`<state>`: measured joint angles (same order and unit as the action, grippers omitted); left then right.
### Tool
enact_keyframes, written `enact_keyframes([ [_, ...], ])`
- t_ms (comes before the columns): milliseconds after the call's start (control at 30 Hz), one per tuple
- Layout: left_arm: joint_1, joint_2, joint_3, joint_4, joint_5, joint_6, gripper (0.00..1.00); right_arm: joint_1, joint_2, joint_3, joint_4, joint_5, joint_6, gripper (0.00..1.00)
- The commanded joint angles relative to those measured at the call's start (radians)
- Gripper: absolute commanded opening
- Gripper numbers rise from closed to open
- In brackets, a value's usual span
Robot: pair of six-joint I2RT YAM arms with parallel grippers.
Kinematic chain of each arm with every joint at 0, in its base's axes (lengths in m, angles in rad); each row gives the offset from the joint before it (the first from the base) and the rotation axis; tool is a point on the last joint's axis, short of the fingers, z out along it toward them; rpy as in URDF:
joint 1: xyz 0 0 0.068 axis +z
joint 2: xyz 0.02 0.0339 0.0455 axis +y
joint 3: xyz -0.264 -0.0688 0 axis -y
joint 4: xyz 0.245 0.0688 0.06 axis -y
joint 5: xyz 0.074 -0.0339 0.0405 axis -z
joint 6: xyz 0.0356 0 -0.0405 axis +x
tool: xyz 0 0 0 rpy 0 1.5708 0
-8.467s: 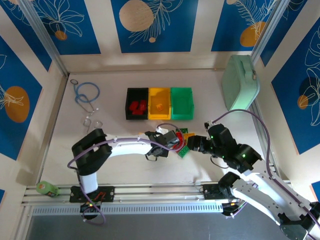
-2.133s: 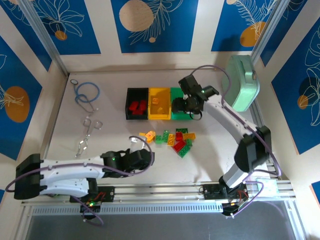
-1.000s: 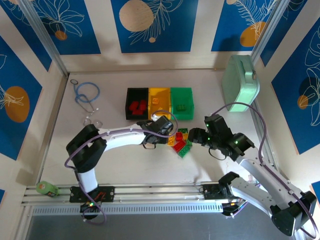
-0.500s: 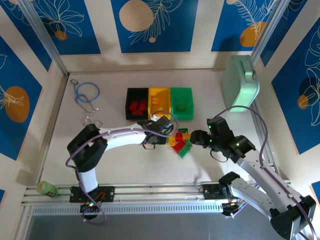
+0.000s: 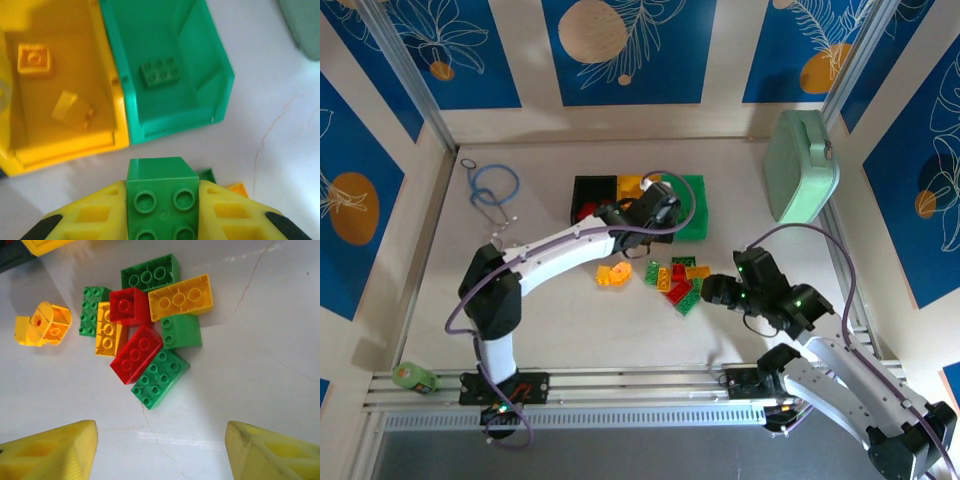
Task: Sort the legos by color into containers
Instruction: Place the lego in the container.
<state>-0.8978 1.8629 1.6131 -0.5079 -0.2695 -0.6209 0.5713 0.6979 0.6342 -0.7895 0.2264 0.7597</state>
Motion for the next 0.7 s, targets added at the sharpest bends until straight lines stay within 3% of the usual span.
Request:
enact_keyframes([
  [0,0.034,0.077,0.102,-0.063,0.013,0.065,0.29,0.027,-0.018,-0.027,-0.030,0.019,0.011,0.69],
  [667,0.134,0.484,0.706,-0.167,0.115,0.197,0.30,0.131,-0.029,-0.073,-0.011,0.072,0.053,0.69],
])
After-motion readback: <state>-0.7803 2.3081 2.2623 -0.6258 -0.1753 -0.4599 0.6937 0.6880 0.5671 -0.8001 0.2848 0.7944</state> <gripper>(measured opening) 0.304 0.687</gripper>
